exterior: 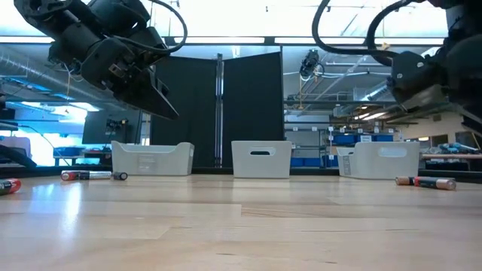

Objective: Sort batteries
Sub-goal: Put the black orange battery into the middle bin

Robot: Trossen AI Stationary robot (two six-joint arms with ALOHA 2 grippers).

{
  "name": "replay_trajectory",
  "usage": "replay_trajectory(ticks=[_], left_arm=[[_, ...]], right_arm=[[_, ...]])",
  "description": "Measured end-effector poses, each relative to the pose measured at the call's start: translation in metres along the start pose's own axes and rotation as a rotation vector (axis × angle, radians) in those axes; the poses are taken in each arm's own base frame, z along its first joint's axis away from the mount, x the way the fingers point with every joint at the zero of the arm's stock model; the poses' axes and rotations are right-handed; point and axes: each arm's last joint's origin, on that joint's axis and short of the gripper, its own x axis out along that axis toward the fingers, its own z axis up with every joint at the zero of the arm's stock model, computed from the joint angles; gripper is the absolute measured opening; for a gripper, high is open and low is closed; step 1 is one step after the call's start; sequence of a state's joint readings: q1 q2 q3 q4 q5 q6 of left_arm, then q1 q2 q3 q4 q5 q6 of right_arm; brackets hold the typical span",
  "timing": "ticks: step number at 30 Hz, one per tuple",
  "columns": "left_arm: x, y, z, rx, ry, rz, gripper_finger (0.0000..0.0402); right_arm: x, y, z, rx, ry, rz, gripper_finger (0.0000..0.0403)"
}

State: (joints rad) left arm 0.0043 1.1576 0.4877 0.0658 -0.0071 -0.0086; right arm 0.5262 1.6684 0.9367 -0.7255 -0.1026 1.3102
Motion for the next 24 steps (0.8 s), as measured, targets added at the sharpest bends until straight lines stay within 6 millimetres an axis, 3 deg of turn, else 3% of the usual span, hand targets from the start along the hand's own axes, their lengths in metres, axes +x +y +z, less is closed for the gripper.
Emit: replay_trajectory(ticks=[20, 24], left_arm=[[0.0, 0.0, 0.0, -0.004, 0.0, 0.0, 0.0014], [0.0, 0.0, 0.0, -0.004, -0.001, 0.0, 0.0014]], right_arm=[[0.011, -0.005, 0.0, 0.018, -0.011, -0.005, 0.015], [0.014, -0.005, 0.0, 0.008, -0.006, -0.018, 0.0125]])
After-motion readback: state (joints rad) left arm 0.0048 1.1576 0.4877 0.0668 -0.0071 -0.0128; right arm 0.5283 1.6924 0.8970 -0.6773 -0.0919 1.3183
